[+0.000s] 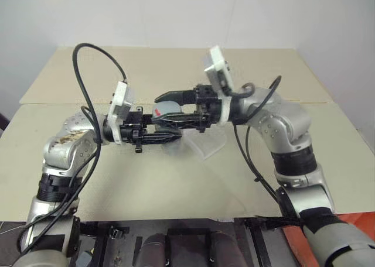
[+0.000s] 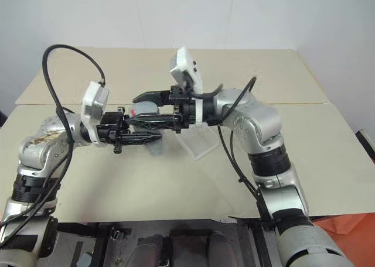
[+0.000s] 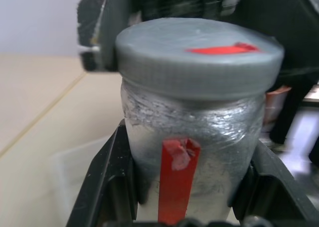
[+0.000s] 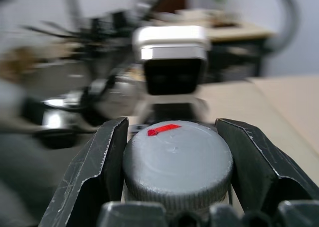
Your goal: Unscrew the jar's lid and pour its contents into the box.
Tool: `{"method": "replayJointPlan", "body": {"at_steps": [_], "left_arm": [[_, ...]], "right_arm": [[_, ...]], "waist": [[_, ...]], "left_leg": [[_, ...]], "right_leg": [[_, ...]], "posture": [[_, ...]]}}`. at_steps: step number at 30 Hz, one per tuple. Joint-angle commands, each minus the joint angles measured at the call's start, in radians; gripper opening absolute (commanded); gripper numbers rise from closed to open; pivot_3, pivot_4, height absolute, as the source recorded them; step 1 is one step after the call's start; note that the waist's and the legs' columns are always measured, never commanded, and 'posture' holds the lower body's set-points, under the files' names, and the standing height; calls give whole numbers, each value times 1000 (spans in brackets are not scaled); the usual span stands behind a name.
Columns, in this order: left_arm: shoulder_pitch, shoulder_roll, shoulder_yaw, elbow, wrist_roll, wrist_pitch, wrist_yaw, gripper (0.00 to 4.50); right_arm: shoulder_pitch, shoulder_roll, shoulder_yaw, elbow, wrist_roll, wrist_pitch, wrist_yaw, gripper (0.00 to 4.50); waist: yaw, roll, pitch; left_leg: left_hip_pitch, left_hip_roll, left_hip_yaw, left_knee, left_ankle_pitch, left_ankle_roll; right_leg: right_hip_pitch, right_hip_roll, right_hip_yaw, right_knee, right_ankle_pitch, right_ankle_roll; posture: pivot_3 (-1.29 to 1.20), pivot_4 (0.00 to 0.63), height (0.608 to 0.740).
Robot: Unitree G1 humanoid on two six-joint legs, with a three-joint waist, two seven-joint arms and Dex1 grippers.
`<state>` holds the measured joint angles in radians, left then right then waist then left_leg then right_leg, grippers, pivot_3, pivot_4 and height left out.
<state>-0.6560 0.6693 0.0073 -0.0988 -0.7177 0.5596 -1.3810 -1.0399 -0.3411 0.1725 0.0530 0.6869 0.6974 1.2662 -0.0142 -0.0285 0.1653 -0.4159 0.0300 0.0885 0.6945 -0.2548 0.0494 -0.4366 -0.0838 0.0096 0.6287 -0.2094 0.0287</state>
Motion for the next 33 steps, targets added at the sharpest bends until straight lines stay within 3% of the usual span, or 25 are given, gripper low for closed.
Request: {"method": "replayJointPlan", "body": {"at_steps": [1,4,8,10,14,24,33], "left_arm": [[-54,22,41,-32,-89,34,-70,1911],[-61,19,36,-54,-106,59,-88,1911],[-49,7,34,-63,-77,44,-70,1911],[-37,8,37,-64,-60,30,-51,1911],[-16,14,48,-48,-3,-11,2,1911],[62,16,83,-19,43,-67,88,1911],[10,-12,30,36,80,-106,59,1911]], "right_arm": [[-43,-12,50,80,6,-84,281,2752],[-72,10,89,138,-37,-164,345,2752],[-77,35,84,172,-74,-214,317,2752],[-68,39,67,164,-87,-230,284,3471],[-18,11,0,87,-84,-210,191,4477],[166,-122,-151,-238,-38,-42,-136,4477],[149,-32,-77,-399,-50,66,-402,4477]], "waist": [[0,0,0],[0,0,0],[0,0,0],[1,0,0],[3,0,0],[5,0,0],[1,0,0]], "left_leg": [[0,0,0,0,0,0],[0,1,0,0,0,0],[0,1,0,0,0,-1],[0,1,0,0,0,-1],[0,2,0,0,1,-1],[0,2,0,0,1,-1],[1,2,0,1,1,-2]], "right_leg": [[0,0,0,0,0,0],[0,1,0,1,0,0],[0,2,0,1,0,0],[0,2,0,2,0,0],[0,2,0,3,0,0],[-1,1,0,1,0,0],[-1,2,1,2,0,-1]], "posture": [[0,150,740],[0,150,740],[0,150,740],[0,150,740],[0,150,740],[0,150,740],[0,150,740]]}}
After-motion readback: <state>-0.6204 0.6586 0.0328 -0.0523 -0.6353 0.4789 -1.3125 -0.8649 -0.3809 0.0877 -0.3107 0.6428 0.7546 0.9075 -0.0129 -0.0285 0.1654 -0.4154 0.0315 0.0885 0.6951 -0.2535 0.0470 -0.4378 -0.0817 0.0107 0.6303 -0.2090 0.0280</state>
